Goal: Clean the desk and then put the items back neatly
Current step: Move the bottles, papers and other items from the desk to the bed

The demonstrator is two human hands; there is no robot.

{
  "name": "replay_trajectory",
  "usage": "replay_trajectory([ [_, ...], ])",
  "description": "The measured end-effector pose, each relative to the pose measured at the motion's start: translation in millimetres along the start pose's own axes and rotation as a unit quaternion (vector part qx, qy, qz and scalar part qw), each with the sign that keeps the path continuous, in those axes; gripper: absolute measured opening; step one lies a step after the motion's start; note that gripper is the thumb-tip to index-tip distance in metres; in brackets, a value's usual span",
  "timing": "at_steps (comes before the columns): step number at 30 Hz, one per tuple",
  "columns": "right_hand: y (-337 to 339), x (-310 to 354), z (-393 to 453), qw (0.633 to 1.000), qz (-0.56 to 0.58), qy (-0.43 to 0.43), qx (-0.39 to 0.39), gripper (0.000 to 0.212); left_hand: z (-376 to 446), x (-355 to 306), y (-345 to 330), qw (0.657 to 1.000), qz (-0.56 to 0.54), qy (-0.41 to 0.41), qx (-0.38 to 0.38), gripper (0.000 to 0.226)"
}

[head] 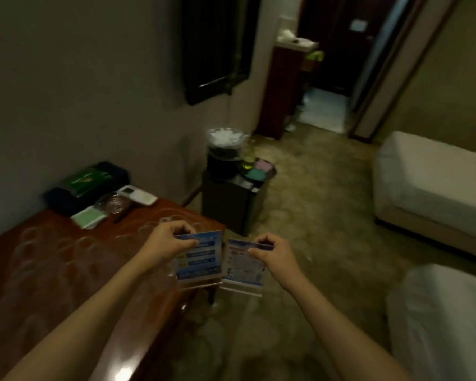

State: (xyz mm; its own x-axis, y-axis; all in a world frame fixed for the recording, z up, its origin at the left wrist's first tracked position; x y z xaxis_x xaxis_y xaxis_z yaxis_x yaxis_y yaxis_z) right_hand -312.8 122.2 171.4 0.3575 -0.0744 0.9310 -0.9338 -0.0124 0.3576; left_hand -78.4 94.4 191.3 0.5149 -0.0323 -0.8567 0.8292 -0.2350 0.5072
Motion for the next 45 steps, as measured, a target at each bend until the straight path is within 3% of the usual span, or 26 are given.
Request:
replay_trajectory([
  [6,135.2,-52.1,-66.0,0.986,0.023,-0.051,-0.157,0.017,38.2,-96.7,-137.4,0.986,0.014,-0.055,0.158,0.005],
  [13,296.3,-124.0,-173.1,0.940,0.030,-0.111,-0.322,0.018,45.9,-219.0,-331.7,0.948,0.019,-0.118,0.294,0.016],
  [19,408.8,-183.7,-284.2,0.873,0.025,-0.164,-0.459,0.025,10.8,-309.8,-504.9,0.892,0.032,-0.182,0.413,0.016],
  [27,493.2,-255.7,-423.3,0.740,0.073,-0.238,-0.625,0.022,-70.0,-383.5,-693.9,0.790,0.093,-0.262,0.547,0.005],
  [35,553.2,-346.3,-464.9,0.633,0.128,-0.308,-0.699,0.023,-72.4,-405.2,-860.2,0.757,0.141,-0.242,0.590,0.005],
  [42,662.6,-446.6,-462.7,0.558,0.182,-0.356,-0.727,0.028,-41.5,-439.7,-1033.4,0.716,0.170,-0.207,0.645,0.009],
  [45,709.0,-491.6,-461.1,0.522,0.230,-0.392,-0.722,0.020,-24.5,-450.0,-1099.7,0.716,0.195,-0.164,0.650,0.007],
])
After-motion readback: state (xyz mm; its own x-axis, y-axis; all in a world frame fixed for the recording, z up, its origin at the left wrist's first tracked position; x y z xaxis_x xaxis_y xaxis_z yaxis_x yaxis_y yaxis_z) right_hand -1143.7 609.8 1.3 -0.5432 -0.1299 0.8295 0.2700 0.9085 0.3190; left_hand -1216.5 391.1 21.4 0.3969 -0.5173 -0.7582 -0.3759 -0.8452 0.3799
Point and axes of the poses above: each hand's wrist, its own z-axis towards the middle knuckle, its own y-axis out of the back of the hand, x = y × z, the point moved 3 cm from there along z, towards the middle knuckle, and after that the axes turned 2 degrees about x, right-handed, at the moved point
